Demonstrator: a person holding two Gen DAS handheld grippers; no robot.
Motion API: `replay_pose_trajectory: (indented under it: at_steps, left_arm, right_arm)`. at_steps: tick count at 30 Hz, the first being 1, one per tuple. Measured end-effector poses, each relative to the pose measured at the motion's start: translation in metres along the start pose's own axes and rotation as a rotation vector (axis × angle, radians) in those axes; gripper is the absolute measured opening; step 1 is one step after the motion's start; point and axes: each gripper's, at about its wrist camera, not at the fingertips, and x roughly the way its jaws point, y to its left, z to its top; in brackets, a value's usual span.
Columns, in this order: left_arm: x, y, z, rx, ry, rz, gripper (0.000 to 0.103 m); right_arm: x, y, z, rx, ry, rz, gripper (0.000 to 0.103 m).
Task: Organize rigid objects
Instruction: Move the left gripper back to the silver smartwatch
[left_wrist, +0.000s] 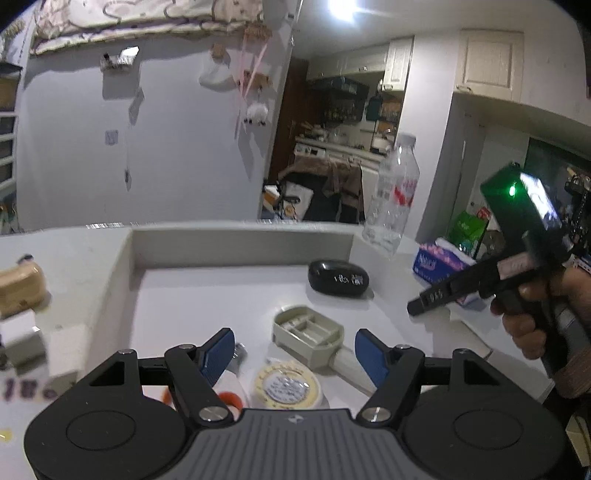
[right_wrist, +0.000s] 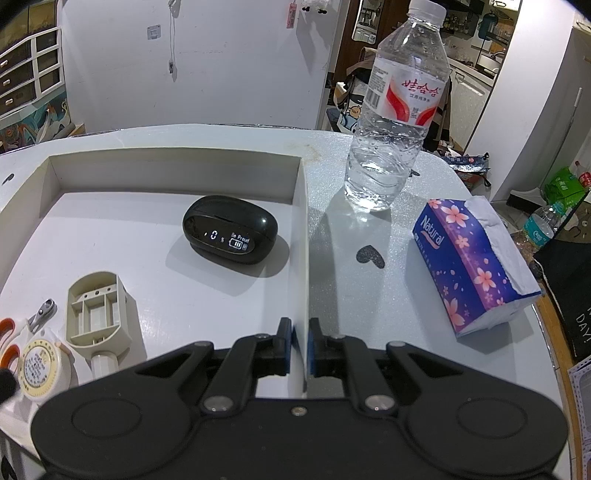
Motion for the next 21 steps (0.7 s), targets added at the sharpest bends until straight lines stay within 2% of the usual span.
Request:
replay_pose_trajectory:
  at_steps: [5,7,8,9,13,16,21]
  left_arm:
    - [-0.018,0.014,0.007,-0.013,-0.048,0.056,0.073]
    - [-0.024,0.022,0.010,-0.024,-0.070,0.082,0.077]
    - [-0.027,0.027,0.012,-0.028,-0.081,0.099,0.082]
    - [-0.030,0.033,0.013,-0.033,-0.093,0.124,0.086]
    - [-0.036,0.061,0.019,-0.077,-0.118,0.222,0.089]
    - [-0.040,0.087,0.020,-0.127,-0.133,0.306,0.102]
    - [-0.045,0.128,0.020,-0.218,-0.136,0.442,0.103]
  right_arm:
    - [0.000,0.000,0.000,0.000,0.000,0.000,0.009]
    - [0.000,0.000,0.000,0.001,0.000,0.000,0.009]
    - [0.000,0.000,0.000,0.001,0.000,0.000,0.009]
    - [0.000,0.001,0.000,0.000,0.000,0.000,0.009]
    - [0.000,0.000,0.000,0.000,0.000,-0.001,0.009]
    - [0.000,0.001,0.000,0.000,0.000,-0.001,0.009]
    - [0.000,0.001,0.000,-0.001,0.000,-0.001,0.009]
